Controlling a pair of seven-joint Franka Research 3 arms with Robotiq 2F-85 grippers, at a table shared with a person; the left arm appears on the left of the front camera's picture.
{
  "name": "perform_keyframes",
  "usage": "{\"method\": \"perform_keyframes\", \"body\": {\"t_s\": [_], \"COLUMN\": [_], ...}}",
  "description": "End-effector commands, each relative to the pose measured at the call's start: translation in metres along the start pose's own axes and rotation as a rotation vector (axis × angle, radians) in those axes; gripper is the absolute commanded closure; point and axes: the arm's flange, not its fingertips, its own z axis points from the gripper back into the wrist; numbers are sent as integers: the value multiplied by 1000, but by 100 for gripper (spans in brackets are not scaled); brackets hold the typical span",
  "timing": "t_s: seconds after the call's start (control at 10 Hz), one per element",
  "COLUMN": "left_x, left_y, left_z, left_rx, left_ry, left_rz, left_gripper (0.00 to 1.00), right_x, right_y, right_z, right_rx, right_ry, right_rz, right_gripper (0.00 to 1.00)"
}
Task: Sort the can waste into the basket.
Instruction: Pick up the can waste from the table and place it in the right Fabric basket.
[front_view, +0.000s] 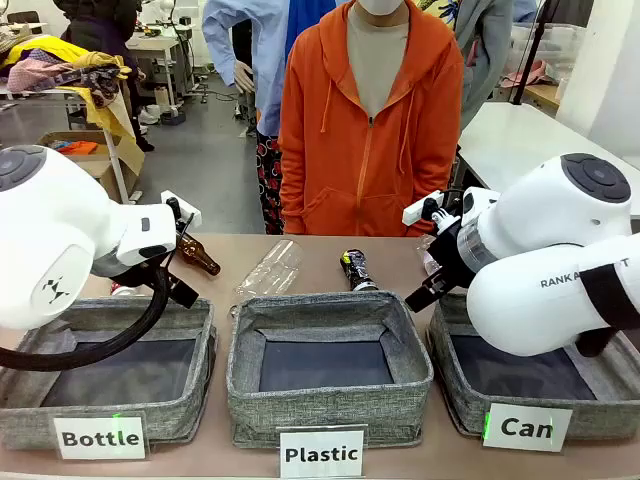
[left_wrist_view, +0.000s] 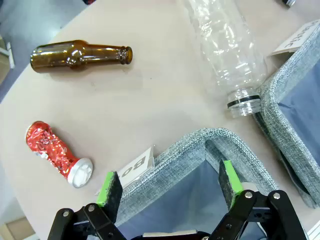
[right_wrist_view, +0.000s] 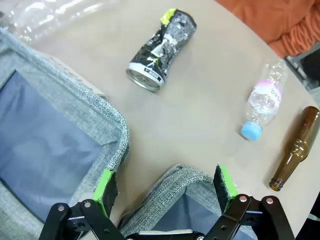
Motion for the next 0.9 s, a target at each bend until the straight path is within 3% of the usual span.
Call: {"method": "perform_keyframes", "body": {"t_s": [0.0, 0.8], "left_x": [0, 0], "left_y": [0, 0], "left_z": [0, 0], "left_rx": [0, 0], "left_ry": [0, 0], "left_rz": [0, 0], "left_gripper": [0, 0], "right_x": [0, 0], "right_y": [0, 0], "right_z": [0, 0], "right_rx": [0, 0], "right_ry": [0, 0], "right_rz": [0, 0], "right_gripper": [0, 0]}}
